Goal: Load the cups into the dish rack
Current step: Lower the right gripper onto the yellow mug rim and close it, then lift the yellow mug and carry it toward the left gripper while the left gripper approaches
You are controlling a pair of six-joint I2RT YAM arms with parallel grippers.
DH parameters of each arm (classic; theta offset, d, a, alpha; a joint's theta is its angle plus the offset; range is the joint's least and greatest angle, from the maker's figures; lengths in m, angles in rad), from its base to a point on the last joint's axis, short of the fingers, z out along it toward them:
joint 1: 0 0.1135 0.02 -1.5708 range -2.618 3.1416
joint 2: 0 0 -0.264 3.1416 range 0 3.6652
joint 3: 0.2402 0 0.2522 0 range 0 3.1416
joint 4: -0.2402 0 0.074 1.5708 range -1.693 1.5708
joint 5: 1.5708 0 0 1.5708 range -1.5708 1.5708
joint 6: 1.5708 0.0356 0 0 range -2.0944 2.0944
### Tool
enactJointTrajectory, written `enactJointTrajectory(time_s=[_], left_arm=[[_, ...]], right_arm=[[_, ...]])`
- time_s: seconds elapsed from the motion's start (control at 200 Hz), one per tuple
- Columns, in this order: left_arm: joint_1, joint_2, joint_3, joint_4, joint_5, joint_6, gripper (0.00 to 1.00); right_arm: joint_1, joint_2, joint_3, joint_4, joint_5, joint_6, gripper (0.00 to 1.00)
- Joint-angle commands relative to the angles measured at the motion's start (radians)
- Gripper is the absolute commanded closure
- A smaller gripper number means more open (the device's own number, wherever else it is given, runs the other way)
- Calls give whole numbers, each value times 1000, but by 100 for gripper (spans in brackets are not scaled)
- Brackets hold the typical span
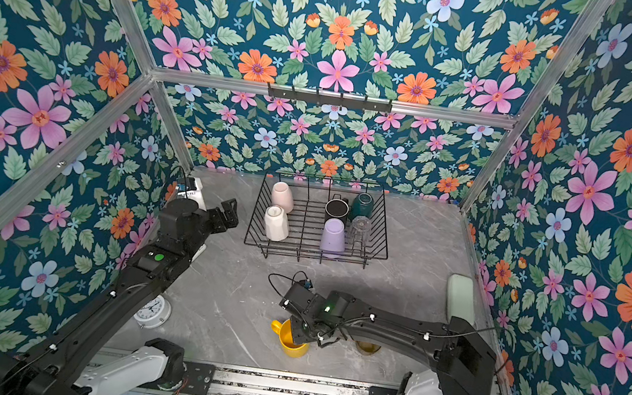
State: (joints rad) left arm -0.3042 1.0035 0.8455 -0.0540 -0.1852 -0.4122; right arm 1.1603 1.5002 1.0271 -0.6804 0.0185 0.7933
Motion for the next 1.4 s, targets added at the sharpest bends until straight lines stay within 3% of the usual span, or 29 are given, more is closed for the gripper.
enactJointTrajectory(time_s=[0.0, 0.2, 0.355, 0.505, 0.645, 0.76, 1.005, 1.2, 1.395], left_arm=[[6, -12, -4, 11, -13, 4, 0], [14, -24, -13, 7, -19, 7, 0], [22, -16, -13, 0, -19, 6, 0], [29, -21, -17, -1, -13, 1, 0], [33, -27, -17, 7, 23, 2, 0], [40, -36, -30, 59, 157, 23, 0], [39, -52, -83, 296, 697, 44, 0], [39, -26, -108, 500, 1082, -31, 0], [39, -1, -140, 696, 1279, -164, 0]], right_arm=[[4, 21, 10, -5, 47, 30, 61], [6, 27, 25, -21, 82, 10, 78], [5, 27, 34, -26, 68, -26, 99], [-3, 2, 48, -43, 68, -57, 100], [-72, -83, 36, -17, -3, -82, 100], [-188, -206, -5, 49, -100, -116, 100], [-536, -440, -85, 289, -423, -111, 100], [-697, -442, -130, 607, -651, 26, 100], [-741, -373, -135, 902, -783, 167, 100]])
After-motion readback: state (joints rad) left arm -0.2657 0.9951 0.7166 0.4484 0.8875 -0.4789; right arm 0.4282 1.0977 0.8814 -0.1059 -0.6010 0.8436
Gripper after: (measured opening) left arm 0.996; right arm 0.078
